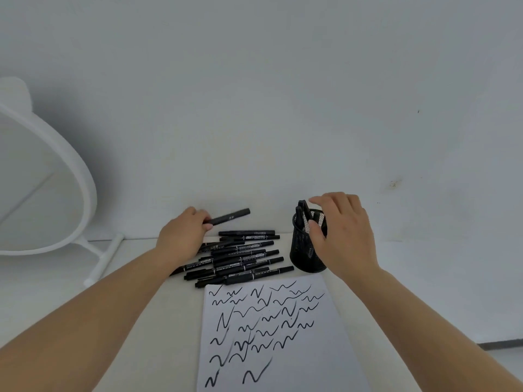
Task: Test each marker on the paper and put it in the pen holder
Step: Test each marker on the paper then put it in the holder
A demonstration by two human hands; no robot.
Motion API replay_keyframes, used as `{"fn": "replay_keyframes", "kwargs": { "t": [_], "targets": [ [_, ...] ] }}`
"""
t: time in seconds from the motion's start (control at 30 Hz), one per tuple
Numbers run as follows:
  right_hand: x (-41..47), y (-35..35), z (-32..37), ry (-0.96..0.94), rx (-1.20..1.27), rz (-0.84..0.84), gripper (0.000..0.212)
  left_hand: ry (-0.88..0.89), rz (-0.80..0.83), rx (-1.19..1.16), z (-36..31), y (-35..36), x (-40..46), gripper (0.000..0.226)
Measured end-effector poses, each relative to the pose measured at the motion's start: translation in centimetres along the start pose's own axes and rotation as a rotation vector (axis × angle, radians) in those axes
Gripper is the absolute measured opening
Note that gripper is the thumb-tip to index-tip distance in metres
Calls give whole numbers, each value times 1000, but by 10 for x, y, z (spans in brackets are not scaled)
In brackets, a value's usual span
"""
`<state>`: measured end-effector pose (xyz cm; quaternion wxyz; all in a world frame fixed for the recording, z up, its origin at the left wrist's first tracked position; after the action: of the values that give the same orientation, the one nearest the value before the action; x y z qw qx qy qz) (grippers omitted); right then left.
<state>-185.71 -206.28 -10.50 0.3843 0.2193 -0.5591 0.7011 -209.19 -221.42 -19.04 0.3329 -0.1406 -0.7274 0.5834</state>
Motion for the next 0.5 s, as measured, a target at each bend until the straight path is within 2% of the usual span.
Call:
{"fn": "replay_keyframes", "kwargs": {
  "t": [0.07,0.17,0.27,0.37,0.5],
  "targets": [
    [-10,-4,9,61,168,-16,22,6,-25,-119,-8,-22,-14,19],
    [-38,27,12,434,687,226,10,78,-1,-255,-39,-55,-47,13],
    [-74,54,27,721,1099,356,17,211,32,-286,-85,-74,-95,12],
    [-103,54,39,840,1270,252,24,301,66,-276,-114,-72,-143,11],
    [-131,37,35,944,1327,39,26,230,73,-336,-112,-65,-177,13]
  ]
}}
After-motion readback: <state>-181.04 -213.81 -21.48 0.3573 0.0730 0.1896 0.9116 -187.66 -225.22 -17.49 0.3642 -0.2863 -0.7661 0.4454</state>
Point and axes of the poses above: each hand's wrist, its own x-axis towards the middle knuckle, its own y-axis out of the palm, z = x × y, the point moved 9 cm from there along x, towards the middle knuckle, and after that the axes turned 11 degrees about x, right-handed, at the moved point
